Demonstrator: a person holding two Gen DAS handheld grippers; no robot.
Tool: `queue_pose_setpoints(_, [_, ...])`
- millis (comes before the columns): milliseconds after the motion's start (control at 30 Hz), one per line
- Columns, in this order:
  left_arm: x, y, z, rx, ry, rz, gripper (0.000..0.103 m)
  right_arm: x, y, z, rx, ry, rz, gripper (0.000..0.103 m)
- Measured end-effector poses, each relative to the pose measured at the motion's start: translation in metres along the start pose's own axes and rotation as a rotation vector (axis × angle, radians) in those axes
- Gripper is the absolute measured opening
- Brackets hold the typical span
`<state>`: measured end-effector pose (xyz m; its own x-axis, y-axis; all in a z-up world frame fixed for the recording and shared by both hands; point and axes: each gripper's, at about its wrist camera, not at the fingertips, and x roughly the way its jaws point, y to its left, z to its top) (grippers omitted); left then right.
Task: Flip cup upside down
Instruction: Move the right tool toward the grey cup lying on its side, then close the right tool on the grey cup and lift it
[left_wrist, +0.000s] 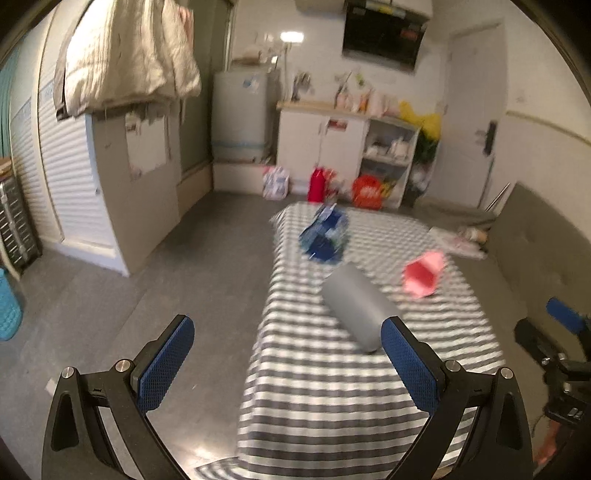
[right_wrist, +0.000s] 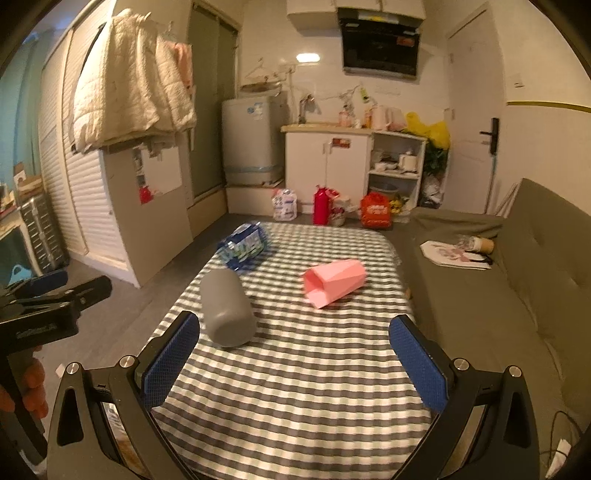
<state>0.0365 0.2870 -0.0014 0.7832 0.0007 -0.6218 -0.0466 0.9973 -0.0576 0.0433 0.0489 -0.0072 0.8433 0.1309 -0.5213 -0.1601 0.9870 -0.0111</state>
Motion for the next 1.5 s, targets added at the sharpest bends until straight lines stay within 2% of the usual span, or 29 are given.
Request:
queue_pose_setpoints(167, [0.042,0.019,-0.007,0.015,0.099,0.033,0.103,0.054,0.027,0.004,-0.060,0.060,0.064,0.103])
queue_pose_setpoints(300, [0.072,0.034,-0.011,0.007,0.174,0.048,0.103,0.111,0.042,0.001,-0.056,0.153,0.133,0.103])
queue_pose_setpoints(400, [0.088,0.043,-0.013,0.001,0.206,0.056,0.103,0.149,0.047,-0.004,-0.039,0.223,0.156,0.103])
queue_pose_setpoints(600, [0.105,0.052,-0.016,0.004,0.233,0.059,0.103,0.197,0.057,-0.008,-0.024,0.276,0.172,0.102])
queue_pose_setpoints(667, [0.108,0.052,-0.018,0.007,0.239,0.063,0.103,0.206,0.061,-0.010,-0.022,0.290,0.190,0.096])
queue_pose_setpoints(733, [0.110,0.053,-0.020,0.007,0.244,0.066,0.103,0.211,0.065,-0.013,-0.031,0.309,0.196,0.085])
queue_pose_setpoints(800, [0.110,0.053,-0.021,0.005,0.248,0.072,0.103,0.209,0.066,-0.015,-0.046,0.310,0.170,0.077])
queue_pose_setpoints(833, [0.109,0.053,-0.021,0.003,0.250,0.075,0.103,0.206,0.065,-0.016,-0.041,0.309,0.174,0.076])
queue_pose_setpoints(933, [0.104,0.050,-0.022,0.003,0.251,0.072,0.103,0.196,0.060,-0.021,-0.016,0.322,0.160,0.075])
queue_pose_setpoints(1233, [0.062,0.022,-0.023,0.013,0.200,0.042,0.103,0.125,0.031,-0.055,0.091,0.359,0.023,0.075])
queue_pose_setpoints(1367, [0.039,-0.002,-0.026,0.046,0.171,0.015,0.103,0.092,0.023,-0.072,0.118,0.368,-0.002,0.075])
queue_pose_setpoints(1500, [0.020,-0.018,-0.030,0.073,0.148,0.006,0.103,0.075,0.018,-0.082,0.148,0.372,-0.010,0.075])
